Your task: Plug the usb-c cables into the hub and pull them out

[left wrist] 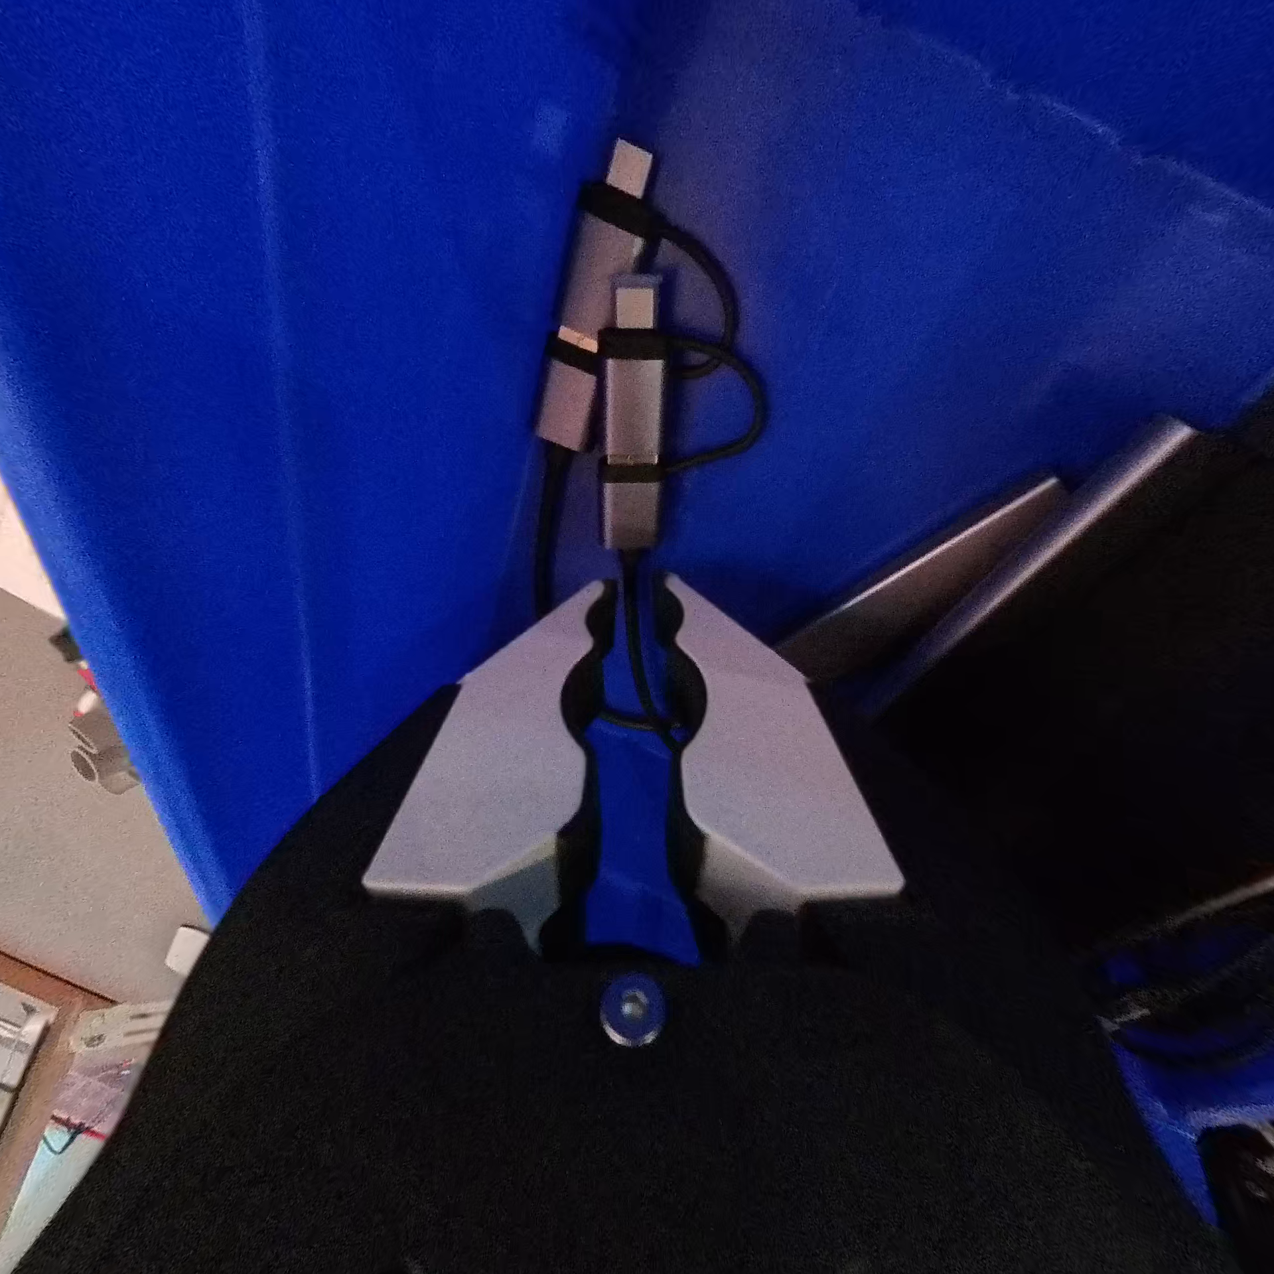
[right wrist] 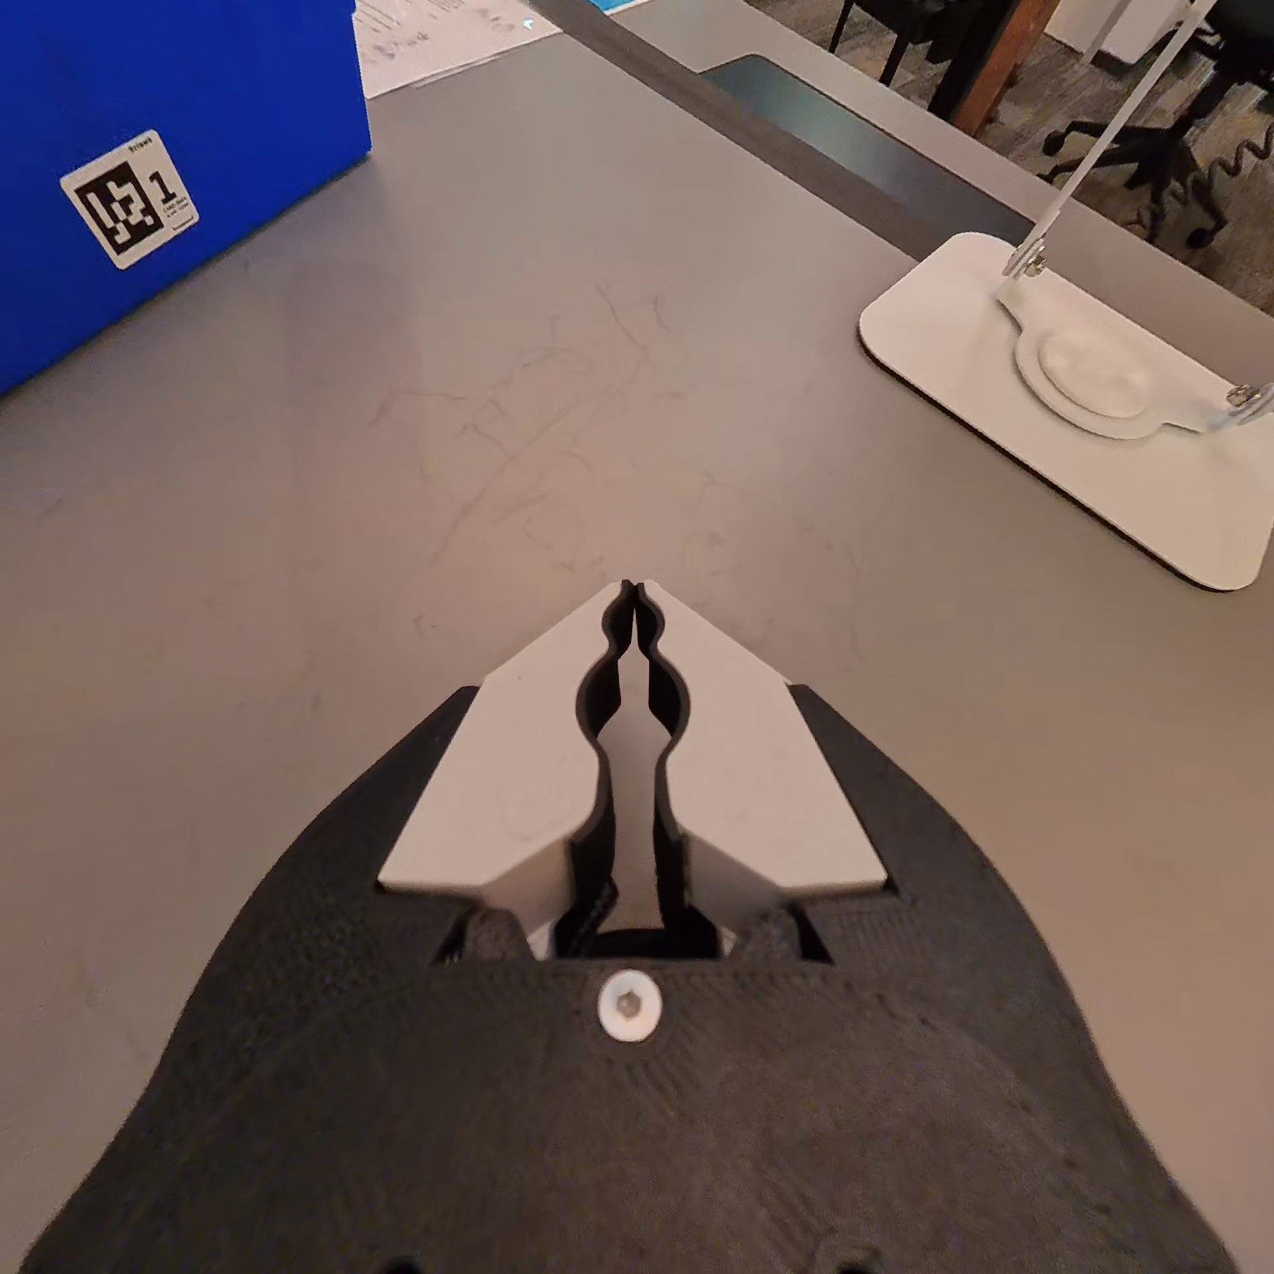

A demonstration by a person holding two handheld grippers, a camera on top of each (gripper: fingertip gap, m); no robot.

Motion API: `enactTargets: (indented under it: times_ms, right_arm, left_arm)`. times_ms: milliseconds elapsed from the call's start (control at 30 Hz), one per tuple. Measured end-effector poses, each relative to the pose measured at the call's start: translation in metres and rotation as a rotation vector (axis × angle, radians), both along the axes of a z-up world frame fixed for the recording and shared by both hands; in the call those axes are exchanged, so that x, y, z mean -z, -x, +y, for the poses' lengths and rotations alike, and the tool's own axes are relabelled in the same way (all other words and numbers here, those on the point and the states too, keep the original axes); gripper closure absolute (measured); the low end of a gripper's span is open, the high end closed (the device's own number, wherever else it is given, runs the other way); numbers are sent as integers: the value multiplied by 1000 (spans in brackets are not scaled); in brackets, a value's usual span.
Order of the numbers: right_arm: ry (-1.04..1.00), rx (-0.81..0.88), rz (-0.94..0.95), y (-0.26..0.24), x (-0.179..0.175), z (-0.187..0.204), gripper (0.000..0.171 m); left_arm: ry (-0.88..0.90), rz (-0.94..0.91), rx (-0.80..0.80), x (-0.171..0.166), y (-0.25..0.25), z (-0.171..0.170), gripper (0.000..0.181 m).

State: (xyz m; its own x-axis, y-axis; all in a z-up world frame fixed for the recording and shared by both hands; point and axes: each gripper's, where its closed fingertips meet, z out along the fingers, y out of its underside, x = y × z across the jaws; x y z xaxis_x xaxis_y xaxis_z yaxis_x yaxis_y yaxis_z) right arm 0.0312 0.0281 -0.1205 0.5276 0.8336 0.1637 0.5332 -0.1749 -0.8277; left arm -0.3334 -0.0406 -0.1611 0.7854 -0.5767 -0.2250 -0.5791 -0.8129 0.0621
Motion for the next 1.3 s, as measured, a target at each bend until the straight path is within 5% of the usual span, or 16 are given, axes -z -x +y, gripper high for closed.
enactTargets:
  times_ms: [367,600,800,1100,1200,1300]
  right_arm:
    - [16,-7,28,1,-1,0,171]
    - [37,2,49,-1,0,4,171]
    - [42,21,58,-7,0,9,171]
    - [37,79,60,-27,-1,26,171]
    - [9,115,29,-41,1,36,171]
    - [28,162,52,-56,2,47,171]
  left_arm:
    - [-57,18,19,-17,0,2,179]
    - [-318,-39,12,-92,-11,8,180]
    - [-581,-46,46,-189,-35,19,180]
    - [-835,-44,274,-323,-158,36,181]
    - [-844,-113,374,-336,-222,38,181]
    - [-773,-195,479,-315,-283,37,181]
